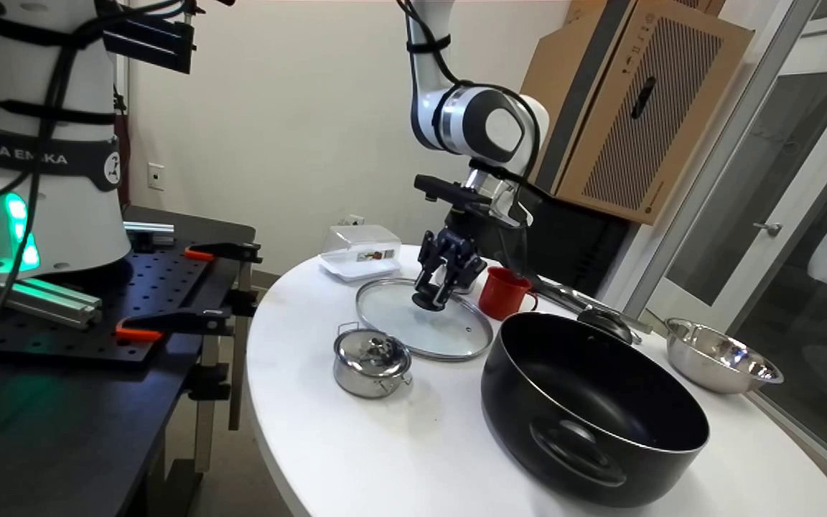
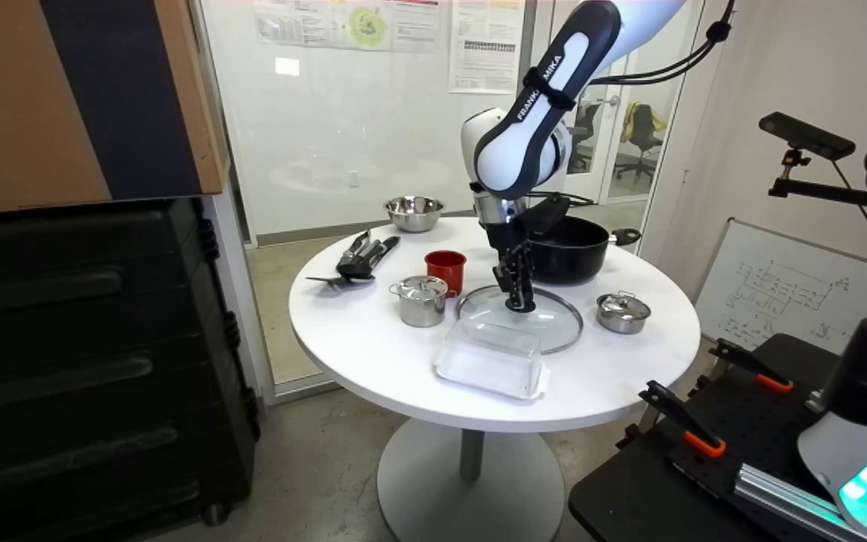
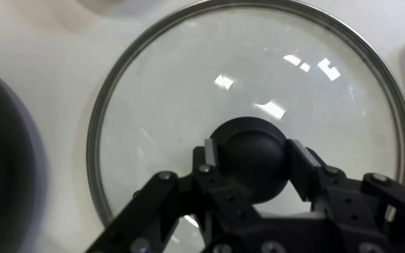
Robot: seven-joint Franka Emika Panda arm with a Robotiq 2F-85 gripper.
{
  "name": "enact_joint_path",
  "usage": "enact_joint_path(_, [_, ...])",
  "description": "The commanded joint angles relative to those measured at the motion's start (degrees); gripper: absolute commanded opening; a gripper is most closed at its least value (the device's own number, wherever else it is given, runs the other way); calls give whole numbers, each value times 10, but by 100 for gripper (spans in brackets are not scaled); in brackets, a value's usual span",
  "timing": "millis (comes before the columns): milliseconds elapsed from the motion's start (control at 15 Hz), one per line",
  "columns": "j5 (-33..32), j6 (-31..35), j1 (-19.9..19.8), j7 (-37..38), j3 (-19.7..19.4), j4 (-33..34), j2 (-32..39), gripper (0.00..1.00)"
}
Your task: Remove the lid from the pot and put it on the table, pick up the lid and put it back on the pot
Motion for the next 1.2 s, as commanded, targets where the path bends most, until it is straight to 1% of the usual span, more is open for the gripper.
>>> enact_joint_path(0, [16,-7,-10,-29,17,-17,-45,25])
enact_joint_path(267, [26,-4,-20,-50,25,-35,-102,25])
enact_joint_path(600, [51,-14,-38,-80,22,-45,-161,25])
enact_joint_path(867, [67,-16,-49,-99,18,-54,-191,25])
enact_joint_path(1133, [80,-28,-63,-98,6,-35,-202,25])
